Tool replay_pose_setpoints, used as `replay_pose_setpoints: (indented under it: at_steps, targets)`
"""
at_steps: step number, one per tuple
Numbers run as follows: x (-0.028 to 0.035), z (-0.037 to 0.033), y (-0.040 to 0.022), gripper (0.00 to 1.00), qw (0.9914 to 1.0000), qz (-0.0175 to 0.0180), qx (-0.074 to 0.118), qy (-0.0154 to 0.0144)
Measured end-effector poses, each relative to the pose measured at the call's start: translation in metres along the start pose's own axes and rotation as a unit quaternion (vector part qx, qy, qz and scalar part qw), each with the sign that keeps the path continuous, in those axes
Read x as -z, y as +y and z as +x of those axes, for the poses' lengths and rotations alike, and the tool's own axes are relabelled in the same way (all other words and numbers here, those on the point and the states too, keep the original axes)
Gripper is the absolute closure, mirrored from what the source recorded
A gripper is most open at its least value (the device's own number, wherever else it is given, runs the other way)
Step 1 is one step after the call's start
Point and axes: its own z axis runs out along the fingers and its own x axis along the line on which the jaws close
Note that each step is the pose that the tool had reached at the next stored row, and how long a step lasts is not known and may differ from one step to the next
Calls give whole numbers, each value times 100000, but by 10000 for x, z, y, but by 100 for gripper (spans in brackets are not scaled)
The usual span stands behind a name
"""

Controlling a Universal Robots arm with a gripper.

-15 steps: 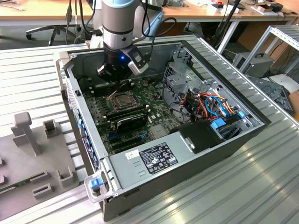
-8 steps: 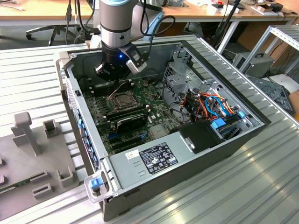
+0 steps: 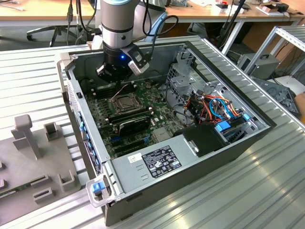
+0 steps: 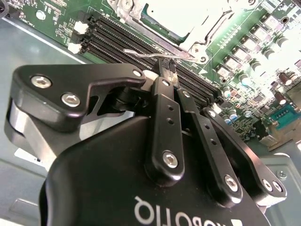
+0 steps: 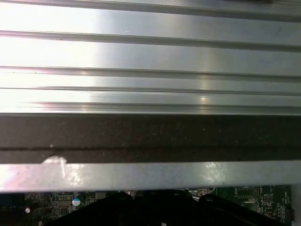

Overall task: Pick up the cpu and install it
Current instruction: 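Install the first cpu locking lever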

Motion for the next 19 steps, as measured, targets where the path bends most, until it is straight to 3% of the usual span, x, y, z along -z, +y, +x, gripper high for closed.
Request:
replay_pose_setpoints:
  at_steps: [2,7,11,19]
  targets:
    - [0,-1,0,89,100000,0,-19,182]
    - [-4,-13,0,89,100000,-9,-3,215]
    - [-19,-42,-1,89,99999,328,6,328]
    - [-20,-51,-1,89,99999,341,11,363]
